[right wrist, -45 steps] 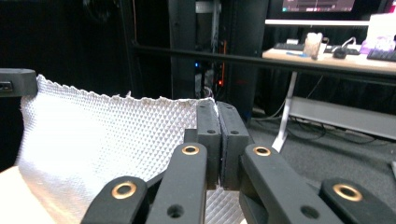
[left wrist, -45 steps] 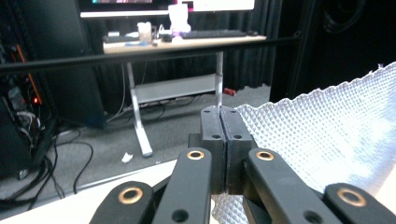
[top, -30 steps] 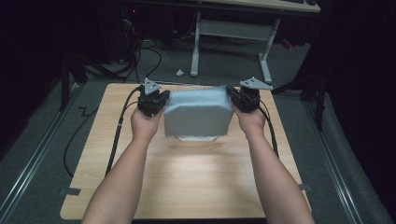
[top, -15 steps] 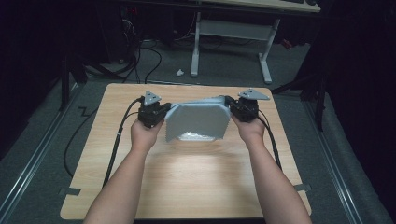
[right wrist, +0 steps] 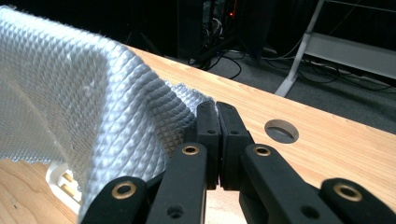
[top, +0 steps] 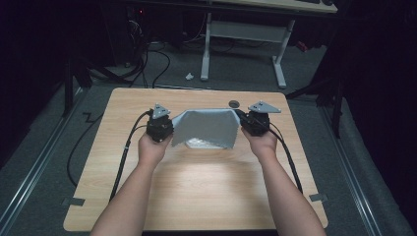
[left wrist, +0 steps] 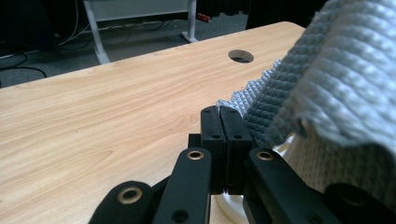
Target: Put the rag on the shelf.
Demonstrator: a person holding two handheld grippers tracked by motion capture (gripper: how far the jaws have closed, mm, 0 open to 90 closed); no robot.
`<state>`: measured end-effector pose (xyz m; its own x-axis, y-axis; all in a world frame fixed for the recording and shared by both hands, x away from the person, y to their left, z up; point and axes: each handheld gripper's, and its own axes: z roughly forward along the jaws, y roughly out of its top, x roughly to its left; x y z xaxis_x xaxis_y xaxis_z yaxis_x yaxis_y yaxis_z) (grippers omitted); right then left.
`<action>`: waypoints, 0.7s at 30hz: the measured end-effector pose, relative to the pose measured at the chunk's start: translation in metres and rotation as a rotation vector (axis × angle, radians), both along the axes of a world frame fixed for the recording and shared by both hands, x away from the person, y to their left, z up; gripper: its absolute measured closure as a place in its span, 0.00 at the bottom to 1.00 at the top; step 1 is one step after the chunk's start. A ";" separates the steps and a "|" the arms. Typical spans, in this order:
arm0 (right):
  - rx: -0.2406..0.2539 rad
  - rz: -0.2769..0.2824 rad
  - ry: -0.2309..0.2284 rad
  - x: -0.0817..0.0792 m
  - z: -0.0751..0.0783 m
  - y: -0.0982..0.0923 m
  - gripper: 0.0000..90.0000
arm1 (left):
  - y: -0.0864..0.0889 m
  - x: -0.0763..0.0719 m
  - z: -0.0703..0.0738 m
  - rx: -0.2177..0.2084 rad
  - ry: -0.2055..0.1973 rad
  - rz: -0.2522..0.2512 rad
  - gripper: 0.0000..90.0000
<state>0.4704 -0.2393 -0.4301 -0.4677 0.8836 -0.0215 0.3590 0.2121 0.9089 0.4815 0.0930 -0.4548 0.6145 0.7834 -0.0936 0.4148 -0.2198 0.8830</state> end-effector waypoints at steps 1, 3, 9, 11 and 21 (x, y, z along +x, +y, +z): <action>0.009 0.000 0.004 0.000 -0.002 -0.001 1.00 | 0.000 0.000 -0.001 -0.001 0.001 0.000 0.99; 0.013 -0.003 0.014 0.000 -0.005 -0.001 1.00 | -0.001 -0.002 -0.003 -0.001 0.007 -0.003 0.99; 0.009 0.001 0.040 0.000 -0.019 0.001 1.00 | -0.001 -0.003 -0.011 0.004 0.024 -0.004 0.99; 0.011 0.000 0.050 0.000 -0.023 0.002 1.00 | -0.001 -0.003 -0.013 -0.001 0.028 0.000 0.99; 0.009 -0.004 0.073 -0.001 -0.040 0.001 1.00 | 0.001 -0.003 -0.023 -0.014 0.052 0.003 0.98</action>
<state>0.4693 -0.2386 -0.4705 -0.4639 0.8857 0.0208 0.4254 0.2021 0.8821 0.4784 0.0937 -0.4775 0.6064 0.7833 -0.1364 0.4608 -0.2065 0.8632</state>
